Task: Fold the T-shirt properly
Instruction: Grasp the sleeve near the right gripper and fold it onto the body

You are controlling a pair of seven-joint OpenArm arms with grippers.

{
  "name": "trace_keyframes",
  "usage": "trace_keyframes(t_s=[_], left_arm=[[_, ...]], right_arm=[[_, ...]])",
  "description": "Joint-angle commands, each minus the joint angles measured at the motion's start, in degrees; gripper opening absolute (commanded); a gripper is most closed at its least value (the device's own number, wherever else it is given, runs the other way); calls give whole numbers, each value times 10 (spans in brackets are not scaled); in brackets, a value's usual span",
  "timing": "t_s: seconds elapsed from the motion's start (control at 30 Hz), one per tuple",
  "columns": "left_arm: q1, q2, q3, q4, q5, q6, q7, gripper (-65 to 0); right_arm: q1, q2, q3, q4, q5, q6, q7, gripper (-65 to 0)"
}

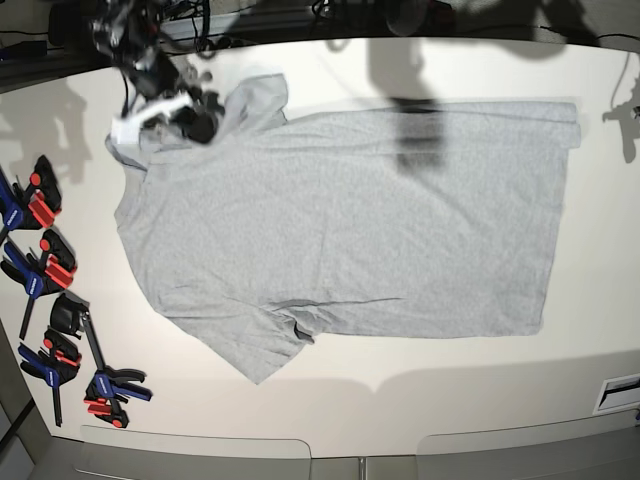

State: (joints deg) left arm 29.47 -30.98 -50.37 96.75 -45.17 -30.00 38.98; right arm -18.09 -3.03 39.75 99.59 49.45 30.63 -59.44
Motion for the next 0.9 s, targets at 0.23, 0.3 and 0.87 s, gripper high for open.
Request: trace_keyframes(t_s=[0.23, 0.3, 0.87], left_arm=[[0, -13, -6, 9, -9, 0, -13, -424], [0, -13, -6, 9, -9, 0, -13, -424], [0, -13, -6, 9, -9, 0, -13, -424]], right_arm=[[61, 2, -128, 9, -165, -26, 100, -650], [73, 2, -152, 9, -203, -40, 118, -650], [146, 2, -184, 9, -255, -52, 145, -650]])
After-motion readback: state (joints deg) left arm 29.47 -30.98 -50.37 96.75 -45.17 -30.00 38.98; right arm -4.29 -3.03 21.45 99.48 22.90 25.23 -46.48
